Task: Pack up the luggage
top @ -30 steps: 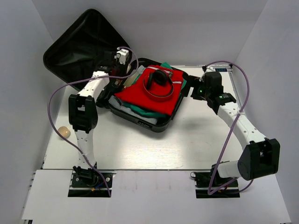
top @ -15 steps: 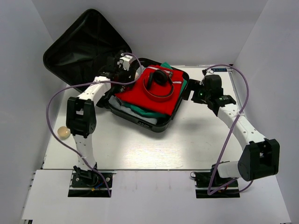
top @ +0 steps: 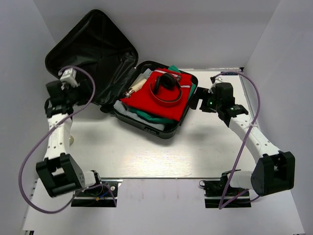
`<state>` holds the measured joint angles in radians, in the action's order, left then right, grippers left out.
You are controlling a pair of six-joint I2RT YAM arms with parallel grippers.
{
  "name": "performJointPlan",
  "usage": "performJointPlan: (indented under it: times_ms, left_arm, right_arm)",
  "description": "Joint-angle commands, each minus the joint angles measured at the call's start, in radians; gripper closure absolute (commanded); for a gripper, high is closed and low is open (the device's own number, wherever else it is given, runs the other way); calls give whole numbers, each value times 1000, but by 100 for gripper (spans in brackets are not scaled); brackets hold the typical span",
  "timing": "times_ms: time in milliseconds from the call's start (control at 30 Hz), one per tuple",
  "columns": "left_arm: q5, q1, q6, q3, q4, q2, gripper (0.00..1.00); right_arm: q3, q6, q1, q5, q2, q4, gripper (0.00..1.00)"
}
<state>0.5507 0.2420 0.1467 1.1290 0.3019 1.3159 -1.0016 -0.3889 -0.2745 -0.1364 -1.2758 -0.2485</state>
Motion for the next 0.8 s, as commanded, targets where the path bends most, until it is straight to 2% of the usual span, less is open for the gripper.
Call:
performJointPlan:
  times_ms: [0,33,133,200,367,433,533,767]
  left_arm:
    - [-9,94,33,-134,174,-79,0]
    - [-193,109,22,-155,227,-95,2]
    - [-474,144,22,-225,346,-171,1]
    - [-546,189,54,-265,405,-219,0]
    - [-565,387,87,-400,418,-227,0]
    - [-572,398,83,-419,381,-198,0]
    - [-503,410,96,-429,284,-146,0]
    - [-595,453,54,-348,258,16,0]
  right_arm:
    - [21,1,3,-35,27,57,10]
    - [24,-4,1,-38,26,57,10]
    - [37,-5,1,-43,33,71,10]
    - [31,-5,3,-49,27,72,10]
    - [18,-7,6,-52,3,57,10]
    - [12,-7,6,-52,-8,55,10]
    - [-5,-11,4,-72,-25,60,10]
    - [-25,-18,1,-62,-36,64,10]
